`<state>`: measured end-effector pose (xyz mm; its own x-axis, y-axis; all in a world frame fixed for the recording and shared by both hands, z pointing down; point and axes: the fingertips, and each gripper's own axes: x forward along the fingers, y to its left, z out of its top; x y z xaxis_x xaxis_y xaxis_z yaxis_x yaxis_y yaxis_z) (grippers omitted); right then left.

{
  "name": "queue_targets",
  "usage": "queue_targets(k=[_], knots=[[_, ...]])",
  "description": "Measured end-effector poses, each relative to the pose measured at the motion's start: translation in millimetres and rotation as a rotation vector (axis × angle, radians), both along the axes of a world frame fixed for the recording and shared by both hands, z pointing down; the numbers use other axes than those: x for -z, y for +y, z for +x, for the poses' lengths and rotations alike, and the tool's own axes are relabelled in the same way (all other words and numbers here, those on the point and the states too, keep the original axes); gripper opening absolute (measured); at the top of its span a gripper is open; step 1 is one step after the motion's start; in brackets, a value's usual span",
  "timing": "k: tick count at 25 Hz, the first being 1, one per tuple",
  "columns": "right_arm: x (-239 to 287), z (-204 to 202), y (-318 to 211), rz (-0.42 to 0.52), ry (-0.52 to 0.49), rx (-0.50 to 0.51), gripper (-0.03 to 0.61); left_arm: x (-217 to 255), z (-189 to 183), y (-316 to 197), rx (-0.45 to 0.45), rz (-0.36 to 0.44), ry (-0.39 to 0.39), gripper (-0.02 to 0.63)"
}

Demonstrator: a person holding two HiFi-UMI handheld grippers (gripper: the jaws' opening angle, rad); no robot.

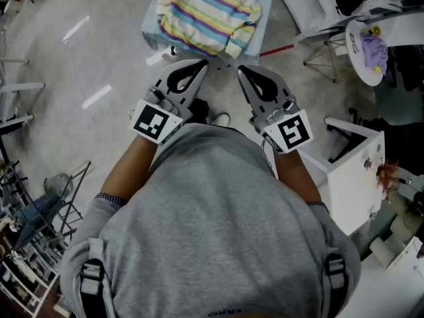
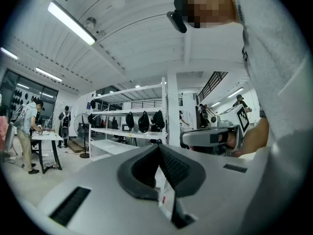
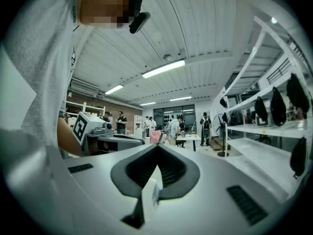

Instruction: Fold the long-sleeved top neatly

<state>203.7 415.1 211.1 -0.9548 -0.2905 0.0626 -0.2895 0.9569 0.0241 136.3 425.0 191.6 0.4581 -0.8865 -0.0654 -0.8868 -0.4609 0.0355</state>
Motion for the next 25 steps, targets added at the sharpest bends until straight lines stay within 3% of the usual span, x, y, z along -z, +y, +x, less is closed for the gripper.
queue_targets(k=[5, 11, 21, 25], knots=[[23, -5, 10, -0.002, -0.086, -0.005, 0.003, 3, 4, 10, 0.007, 0.004, 0.012, 0.015], [6, 8, 13, 0.001, -0.011, 0.02, 0.003, 3, 4, 16, 0.017, -0.004, 0.003, 0.015], [8, 13, 18, -0.014, -0.038, 0.032, 0.005, 5, 4, 25, 0.043, 0.009, 0.026, 0.015], [4, 13, 19, -0.024, -0.023, 0.042, 0.006, -3, 4, 27, 0.065, -0.031, 0.001, 0.017]])
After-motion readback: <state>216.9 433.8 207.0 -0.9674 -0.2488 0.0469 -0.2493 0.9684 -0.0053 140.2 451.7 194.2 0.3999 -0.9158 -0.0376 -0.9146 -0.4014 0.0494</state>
